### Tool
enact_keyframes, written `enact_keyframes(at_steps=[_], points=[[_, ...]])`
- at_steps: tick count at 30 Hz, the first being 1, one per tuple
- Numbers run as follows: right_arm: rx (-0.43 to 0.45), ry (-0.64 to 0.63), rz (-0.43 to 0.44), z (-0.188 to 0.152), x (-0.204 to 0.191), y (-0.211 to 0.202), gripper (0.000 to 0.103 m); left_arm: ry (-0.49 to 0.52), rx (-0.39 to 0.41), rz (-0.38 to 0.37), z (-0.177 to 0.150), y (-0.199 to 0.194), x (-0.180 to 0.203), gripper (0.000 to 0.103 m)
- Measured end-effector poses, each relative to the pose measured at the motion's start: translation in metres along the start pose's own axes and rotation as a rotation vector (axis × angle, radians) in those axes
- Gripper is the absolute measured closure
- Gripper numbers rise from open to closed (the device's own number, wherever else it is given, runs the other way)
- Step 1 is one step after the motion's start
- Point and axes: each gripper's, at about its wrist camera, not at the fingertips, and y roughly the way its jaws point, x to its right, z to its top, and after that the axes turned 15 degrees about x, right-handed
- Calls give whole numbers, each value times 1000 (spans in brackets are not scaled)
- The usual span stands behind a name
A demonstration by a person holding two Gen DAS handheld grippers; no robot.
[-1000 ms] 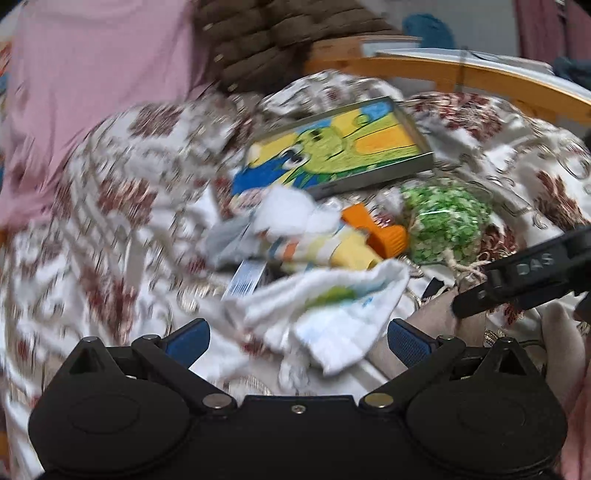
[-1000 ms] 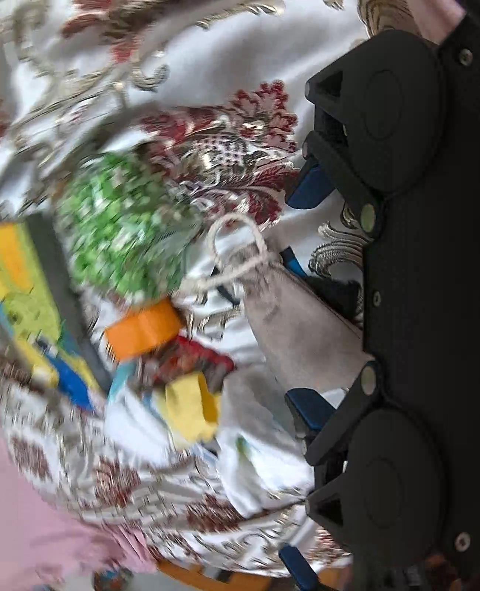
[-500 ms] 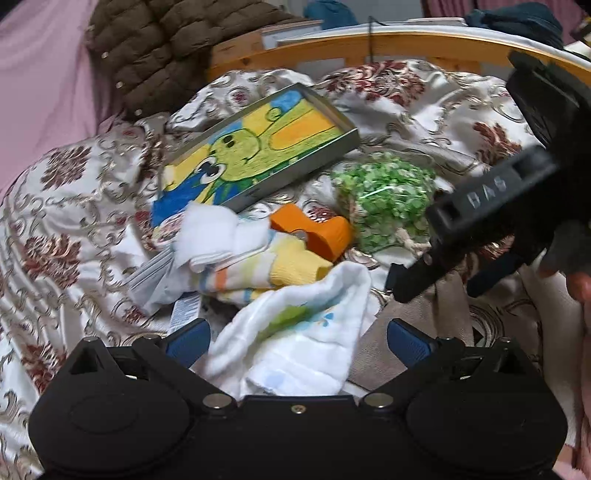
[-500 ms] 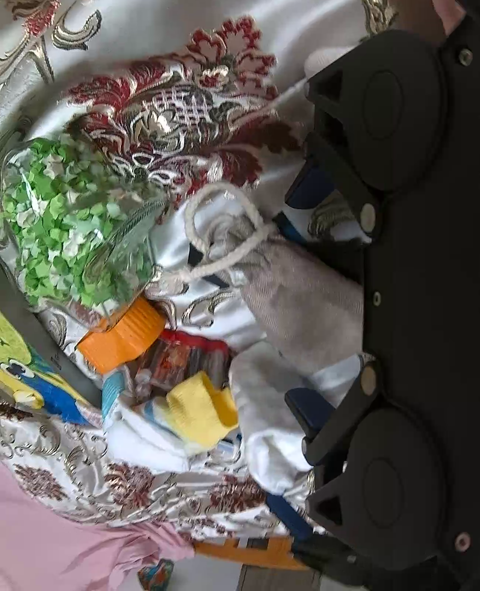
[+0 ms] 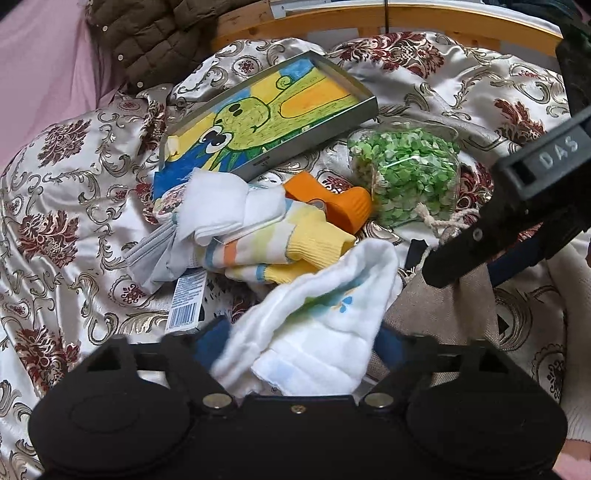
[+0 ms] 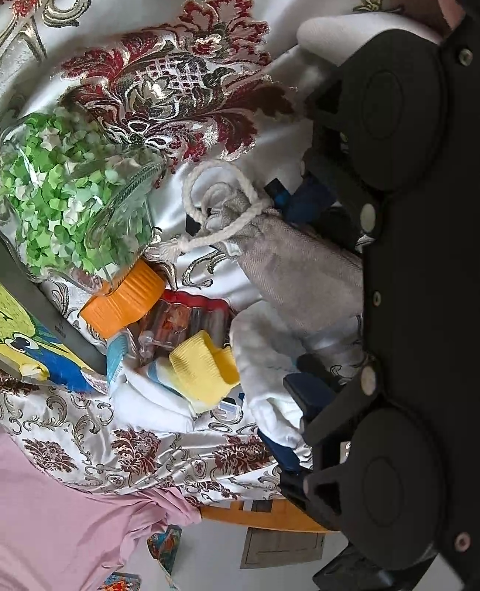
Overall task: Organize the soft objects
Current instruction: 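Grasp the white cloth with the left tool while the right tool grasps the grey drawstring pouch, then carry the white cloth onto the painting tray with the left tool while the right tool carries the pouch there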
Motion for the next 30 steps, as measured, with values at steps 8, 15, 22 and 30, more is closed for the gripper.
enact_keyframes(at_steps=[8, 15, 22, 30], points=[[8, 2, -26, -4, 5, -3, 46, -49, 42, -19, 4, -10, -5, 80], [-3, -26, -95, -6, 8, 4, 78, -86, 47, -26, 4, -11, -9, 90], [63, -31, -69, -10, 8, -10, 98, -178, 125, -7, 8, -36, -13, 92], [206, -37, 58, -7, 8, -52, 100, -281, 308, 22, 16, -75, -18, 92]])
